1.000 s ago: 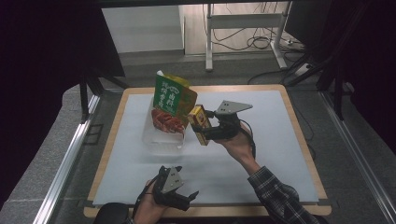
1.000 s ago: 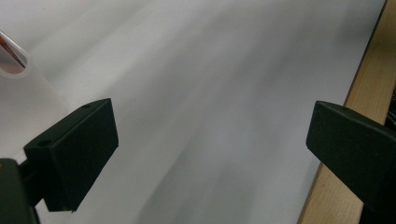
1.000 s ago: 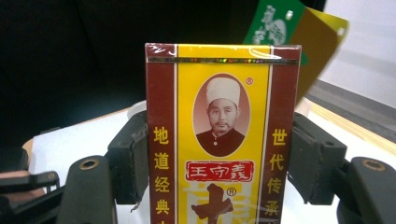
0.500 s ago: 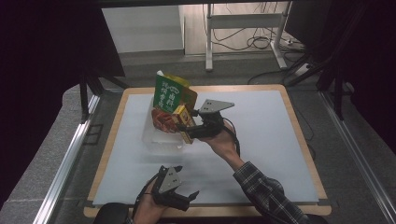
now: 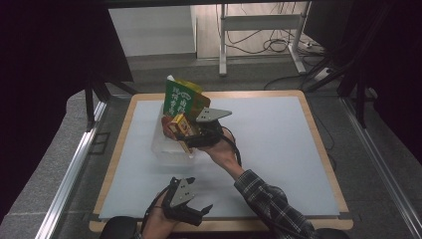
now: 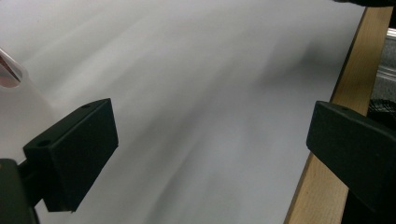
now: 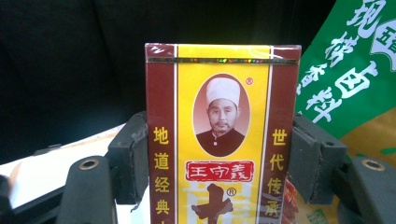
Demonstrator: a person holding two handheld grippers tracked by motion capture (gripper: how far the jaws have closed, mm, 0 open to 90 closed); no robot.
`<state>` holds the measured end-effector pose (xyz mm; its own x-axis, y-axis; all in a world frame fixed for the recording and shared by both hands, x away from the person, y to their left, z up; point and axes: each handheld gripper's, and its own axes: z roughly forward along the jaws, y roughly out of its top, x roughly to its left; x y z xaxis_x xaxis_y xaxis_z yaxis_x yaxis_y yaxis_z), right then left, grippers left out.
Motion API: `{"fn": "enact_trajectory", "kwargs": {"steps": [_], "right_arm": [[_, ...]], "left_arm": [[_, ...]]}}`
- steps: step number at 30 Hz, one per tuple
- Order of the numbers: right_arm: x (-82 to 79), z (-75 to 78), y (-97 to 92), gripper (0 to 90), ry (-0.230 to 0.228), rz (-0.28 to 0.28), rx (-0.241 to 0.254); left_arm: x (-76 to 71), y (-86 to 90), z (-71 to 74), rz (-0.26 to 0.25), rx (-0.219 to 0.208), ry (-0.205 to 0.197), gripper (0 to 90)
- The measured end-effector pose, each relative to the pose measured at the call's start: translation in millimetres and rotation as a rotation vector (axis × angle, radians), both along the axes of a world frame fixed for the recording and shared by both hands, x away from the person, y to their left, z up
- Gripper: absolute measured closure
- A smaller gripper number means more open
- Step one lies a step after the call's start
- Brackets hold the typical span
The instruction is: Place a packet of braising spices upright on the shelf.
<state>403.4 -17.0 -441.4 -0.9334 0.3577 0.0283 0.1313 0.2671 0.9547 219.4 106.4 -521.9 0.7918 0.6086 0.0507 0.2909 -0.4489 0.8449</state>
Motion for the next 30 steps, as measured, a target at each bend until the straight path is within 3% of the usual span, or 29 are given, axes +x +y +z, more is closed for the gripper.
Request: {"fn": "enact_trajectory", "kwargs": {"steps": [9,18,30], "right_arm": [[9.2,-9.3,10.7,31.8,0.028,-0.026,0.011],[4.0,-18.2,25.0,31.8,0.045,-0.018,-0.003],[5.8,-35.5,30.6,32.0,0.066,-0.012,0.004]], "left_arm": [[0.2,0.0,-0.1,-0.005,0.016,-0.003,1.7],[0.2,0.0,-0.2,-0.006,0.020,-0.005,1.7],[0.3,-0.2,-0.5,-0.006,0.023,-0.004,1.7]]}}
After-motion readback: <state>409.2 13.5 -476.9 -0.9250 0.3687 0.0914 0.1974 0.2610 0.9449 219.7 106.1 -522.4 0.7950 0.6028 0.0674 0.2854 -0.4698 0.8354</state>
